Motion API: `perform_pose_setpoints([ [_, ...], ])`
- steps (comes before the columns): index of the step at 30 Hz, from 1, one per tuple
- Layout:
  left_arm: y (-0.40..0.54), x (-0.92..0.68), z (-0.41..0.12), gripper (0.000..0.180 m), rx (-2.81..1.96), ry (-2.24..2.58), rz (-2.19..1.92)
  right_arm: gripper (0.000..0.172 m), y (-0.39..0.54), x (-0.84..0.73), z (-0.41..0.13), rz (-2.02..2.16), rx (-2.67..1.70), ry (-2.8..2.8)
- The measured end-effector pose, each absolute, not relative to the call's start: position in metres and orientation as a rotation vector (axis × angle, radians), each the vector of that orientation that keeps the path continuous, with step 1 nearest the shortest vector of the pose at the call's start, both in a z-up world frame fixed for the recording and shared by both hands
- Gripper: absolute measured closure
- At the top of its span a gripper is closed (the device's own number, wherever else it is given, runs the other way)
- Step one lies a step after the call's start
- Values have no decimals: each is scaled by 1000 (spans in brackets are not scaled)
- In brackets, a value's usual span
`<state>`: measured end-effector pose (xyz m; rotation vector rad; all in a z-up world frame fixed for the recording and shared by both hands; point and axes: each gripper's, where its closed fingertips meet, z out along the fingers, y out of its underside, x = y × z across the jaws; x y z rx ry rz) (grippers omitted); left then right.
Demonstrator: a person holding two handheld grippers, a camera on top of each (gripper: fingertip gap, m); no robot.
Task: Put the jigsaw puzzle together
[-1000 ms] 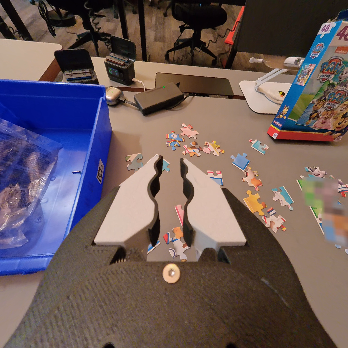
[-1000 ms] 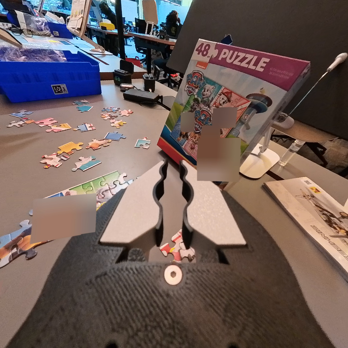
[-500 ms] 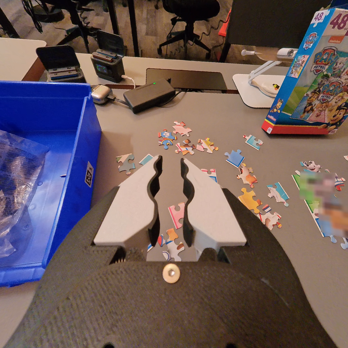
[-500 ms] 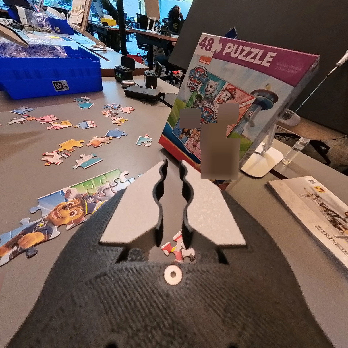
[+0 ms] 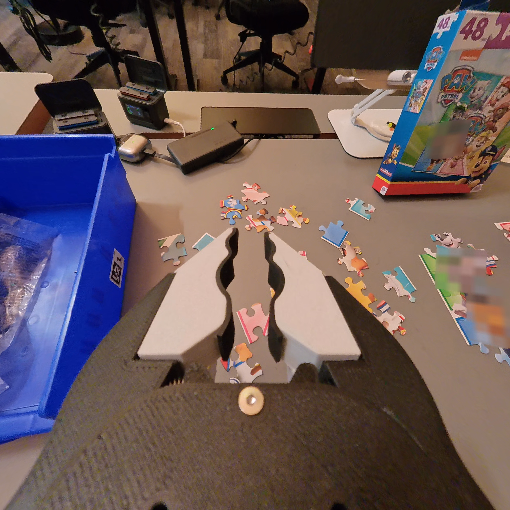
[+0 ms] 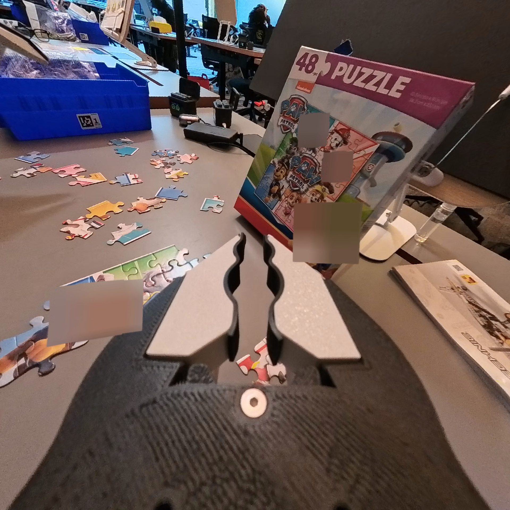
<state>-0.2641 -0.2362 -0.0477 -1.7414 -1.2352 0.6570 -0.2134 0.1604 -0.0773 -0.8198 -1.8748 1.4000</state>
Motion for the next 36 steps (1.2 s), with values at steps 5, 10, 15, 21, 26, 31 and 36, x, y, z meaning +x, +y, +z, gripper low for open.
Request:
perform_pose_setpoints([
  [5, -226, -264, -52, 163, -1766, -1217, 626, 161, 160, -214, -78, 1393, -819, -1878],
  [10, -210, -264, -59, 163, -1816, -1187, 596, 160, 161, -214, -78, 1390, -821, -1876],
  [15, -194, -262, -64, 162, -1836, -1150, 529, 160, 162, -213, -76, 1386, -815, -1872],
  [21, -167, -260, -70, 162, -1850, -1096, 432, 160, 161, -213, -77, 1373, -810, -1878],
  [26, -124, -249, -90, 162, -1949, -1005, 267, 159, 161, -214, -78, 1363, -808, -1882],
  [31, -71, -203, -146, 131, -2289, -657, 19, 159, 161, -214, -79, 1362, -807, -1885],
  [36, -47, -201, -180, 132, -2379, -551, 39, 159, 160, -213, -78, 1352, -795, -1886],
])
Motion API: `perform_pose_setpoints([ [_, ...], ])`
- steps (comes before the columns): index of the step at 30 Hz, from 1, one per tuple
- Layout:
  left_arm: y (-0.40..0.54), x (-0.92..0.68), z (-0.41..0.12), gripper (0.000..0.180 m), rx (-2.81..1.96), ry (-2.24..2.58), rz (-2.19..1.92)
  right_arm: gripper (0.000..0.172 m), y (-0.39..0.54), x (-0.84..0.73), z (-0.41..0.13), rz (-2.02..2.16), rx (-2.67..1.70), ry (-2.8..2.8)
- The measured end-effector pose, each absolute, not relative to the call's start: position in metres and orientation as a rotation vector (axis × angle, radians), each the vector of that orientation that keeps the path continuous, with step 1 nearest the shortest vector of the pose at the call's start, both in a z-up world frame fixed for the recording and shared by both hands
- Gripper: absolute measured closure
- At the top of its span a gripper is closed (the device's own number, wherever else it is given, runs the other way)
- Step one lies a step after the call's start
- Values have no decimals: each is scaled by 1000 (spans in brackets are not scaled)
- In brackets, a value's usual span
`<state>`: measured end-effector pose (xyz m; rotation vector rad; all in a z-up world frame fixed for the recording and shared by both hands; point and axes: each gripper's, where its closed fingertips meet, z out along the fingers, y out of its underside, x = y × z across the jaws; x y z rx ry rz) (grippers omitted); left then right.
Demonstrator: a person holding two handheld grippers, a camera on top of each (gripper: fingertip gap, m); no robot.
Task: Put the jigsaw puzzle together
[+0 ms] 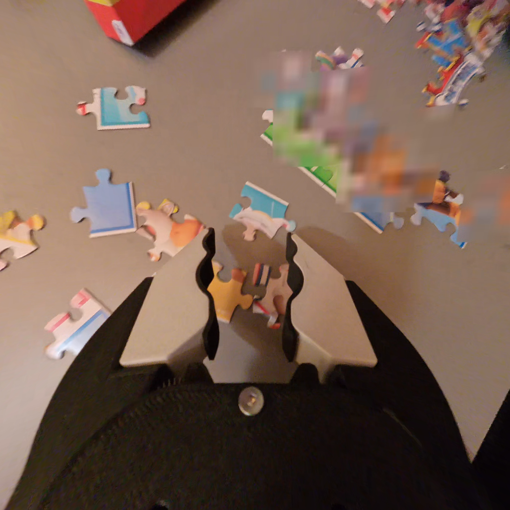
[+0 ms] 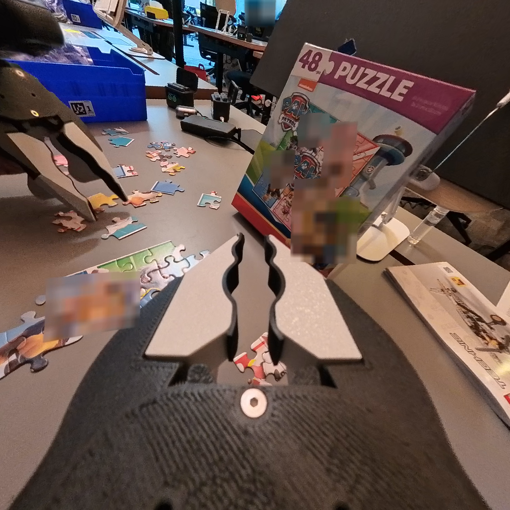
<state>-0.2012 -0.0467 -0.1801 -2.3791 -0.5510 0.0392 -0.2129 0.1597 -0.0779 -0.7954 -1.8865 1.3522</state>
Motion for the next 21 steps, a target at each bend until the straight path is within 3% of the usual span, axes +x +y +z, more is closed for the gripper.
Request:
perform_pose_setpoints([
  [10, -42, -200, -192, 161, -2419, -546, 49, 158, 156, -211, -75, 1336, -768, -1890],
  [13, -39, -192, -192, 180, -2411, -530, -25, 158, 155, -210, -76, 1335, -764, -1893],
  [21, -37, -197, -182, 180, -2361, -523, 16, 157, 154, -210, -75, 1327, -758, -1895],
])
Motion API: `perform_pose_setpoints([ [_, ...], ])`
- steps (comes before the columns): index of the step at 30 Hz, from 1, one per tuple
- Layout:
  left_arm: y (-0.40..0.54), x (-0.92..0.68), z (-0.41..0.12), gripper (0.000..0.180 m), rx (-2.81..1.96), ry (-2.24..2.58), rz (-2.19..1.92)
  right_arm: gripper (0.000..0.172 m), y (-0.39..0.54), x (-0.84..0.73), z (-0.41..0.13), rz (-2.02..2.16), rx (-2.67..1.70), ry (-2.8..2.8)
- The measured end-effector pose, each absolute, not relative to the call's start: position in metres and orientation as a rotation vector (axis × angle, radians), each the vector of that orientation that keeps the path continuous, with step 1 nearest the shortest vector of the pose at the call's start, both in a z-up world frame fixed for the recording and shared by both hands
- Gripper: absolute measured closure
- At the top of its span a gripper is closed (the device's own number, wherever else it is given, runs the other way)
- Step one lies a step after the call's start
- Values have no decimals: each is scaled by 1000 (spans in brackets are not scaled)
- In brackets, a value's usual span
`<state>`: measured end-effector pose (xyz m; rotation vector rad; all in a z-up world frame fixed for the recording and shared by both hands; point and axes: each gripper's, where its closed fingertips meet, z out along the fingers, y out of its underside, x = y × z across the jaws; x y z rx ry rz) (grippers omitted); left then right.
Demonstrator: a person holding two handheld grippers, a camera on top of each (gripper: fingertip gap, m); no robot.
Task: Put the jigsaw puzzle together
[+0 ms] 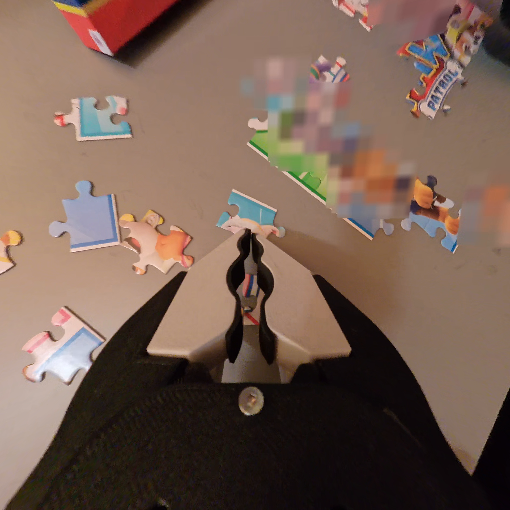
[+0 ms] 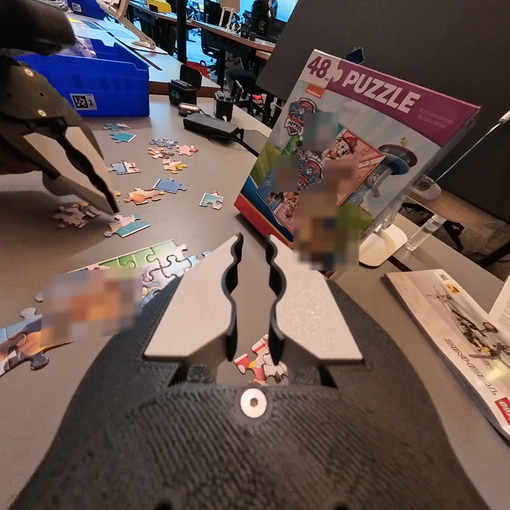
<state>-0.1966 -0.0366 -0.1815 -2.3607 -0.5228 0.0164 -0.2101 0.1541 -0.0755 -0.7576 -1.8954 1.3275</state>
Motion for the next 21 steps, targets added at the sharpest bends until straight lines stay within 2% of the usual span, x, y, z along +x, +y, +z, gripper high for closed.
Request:
perform_pose_setpoints([
  [7, -42, -203, -193, 164, -2381, -555, 48, 157, 153, -209, -74, 1329, -752, -1893],
  [9, -40, -202, -193, 166, -2375, -548, 36, 157, 153, -209, -73, 1331, -750, -1889],
  [11, -38, -196, -194, 177, -2374, -537, -18, 157, 153, -209, -72, 1335, -749, -1886],
  [21, -36, -192, -188, 180, -2370, -495, -15, 157, 143, -207, -76, 1348, -739, -1912],
])
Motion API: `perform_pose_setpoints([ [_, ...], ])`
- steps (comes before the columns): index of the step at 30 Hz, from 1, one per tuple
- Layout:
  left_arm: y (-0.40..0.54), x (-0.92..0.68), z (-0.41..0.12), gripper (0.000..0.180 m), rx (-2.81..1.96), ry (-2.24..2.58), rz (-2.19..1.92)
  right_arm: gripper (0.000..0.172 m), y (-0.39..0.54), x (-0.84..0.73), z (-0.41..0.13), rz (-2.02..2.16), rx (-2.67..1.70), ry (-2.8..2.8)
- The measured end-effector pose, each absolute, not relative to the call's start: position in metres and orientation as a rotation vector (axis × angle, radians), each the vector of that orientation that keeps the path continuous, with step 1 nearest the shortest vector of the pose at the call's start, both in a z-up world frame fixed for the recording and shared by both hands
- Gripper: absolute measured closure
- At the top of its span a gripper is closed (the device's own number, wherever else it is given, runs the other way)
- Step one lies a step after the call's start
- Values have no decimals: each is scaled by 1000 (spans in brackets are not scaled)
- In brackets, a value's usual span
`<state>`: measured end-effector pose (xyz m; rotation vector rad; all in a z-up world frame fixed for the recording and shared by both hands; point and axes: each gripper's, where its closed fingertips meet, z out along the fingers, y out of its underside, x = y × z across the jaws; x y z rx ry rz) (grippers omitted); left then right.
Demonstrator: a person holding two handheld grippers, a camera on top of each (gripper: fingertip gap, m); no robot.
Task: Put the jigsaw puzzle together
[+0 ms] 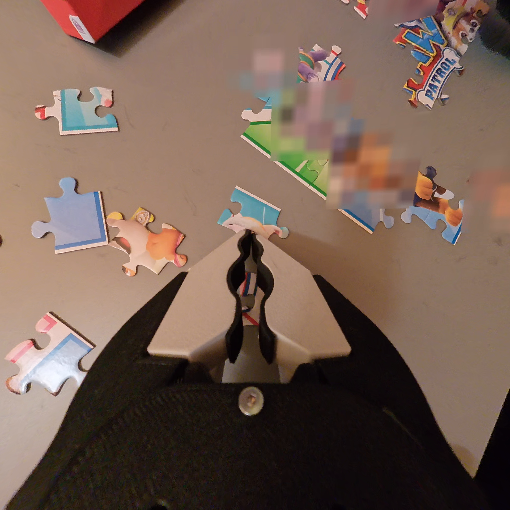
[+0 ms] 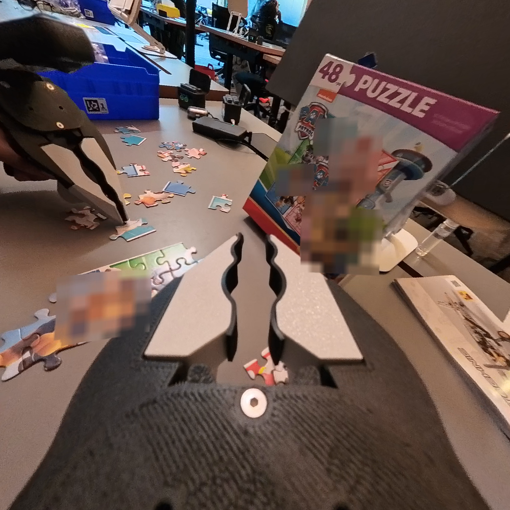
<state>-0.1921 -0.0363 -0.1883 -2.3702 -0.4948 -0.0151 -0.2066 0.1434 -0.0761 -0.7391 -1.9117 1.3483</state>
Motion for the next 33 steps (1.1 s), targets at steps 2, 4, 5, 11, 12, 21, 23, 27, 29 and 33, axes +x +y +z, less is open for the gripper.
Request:
perform_pose_setpoints([
  [2, -37, -192, -188, 180, -2370, -495, -18, 157, 136, -205, -80, 1333, -719, -1937],
  [4, -36, -191, -186, 180, -2362, -487, -25, 156, 130, -203, -83, 1305, -691, -1953],
  [5, -35, -190, -184, 180, -2352, -482, -32, 156, 128, -203, -83, 1297, -679, -1957],
  [11, -27, -197, -172, 132, -2264, -483, 20, 156, 119, -199, -85, 1301, -656, -1974],
  [12, -26, -199, -174, 123, -2270, -481, 38, 156, 119, -199, -84, 1305, -657, -1974],
  [21, -26, -195, -194, 140, -2385, -435, 80, 156, 120, -198, -79, 1335, -664, -1958],
  [23, -26, -194, -194, 141, -2389, -434, 74, 156, 120, -198, -79, 1330, -660, -1959],
  [27, -26, -191, -193, 141, -2394, -421, 61, 156, 119, -197, -79, 1322, -654, -1957],
  [29, -25, -189, -193, 141, -2391, -417, 43, 156, 119, -197, -78, 1321, -652, -1957],
  [33, -23, -188, -184, 160, -2353, -399, 42, 156, 114, -196, -79, 1316, -639, -1965],
])
